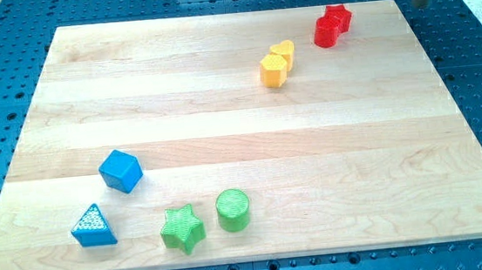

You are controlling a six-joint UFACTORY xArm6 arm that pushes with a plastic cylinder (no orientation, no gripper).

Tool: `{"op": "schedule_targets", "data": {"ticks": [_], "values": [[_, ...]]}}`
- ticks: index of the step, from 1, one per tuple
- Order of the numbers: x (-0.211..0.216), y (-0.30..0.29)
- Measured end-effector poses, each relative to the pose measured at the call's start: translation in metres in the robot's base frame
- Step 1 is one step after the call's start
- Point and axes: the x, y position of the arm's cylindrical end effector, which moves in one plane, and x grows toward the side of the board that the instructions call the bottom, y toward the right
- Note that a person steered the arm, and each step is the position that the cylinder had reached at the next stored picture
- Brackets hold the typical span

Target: Touch the bottom of the cube

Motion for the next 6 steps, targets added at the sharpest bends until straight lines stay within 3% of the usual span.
{"op": "schedule_targets", "data": {"ticks": [2,3,4,6], "values": [[0.179,-0.049],[0.253,-0.144],[0.290,-0.244],[0.307,-0.427]]}}
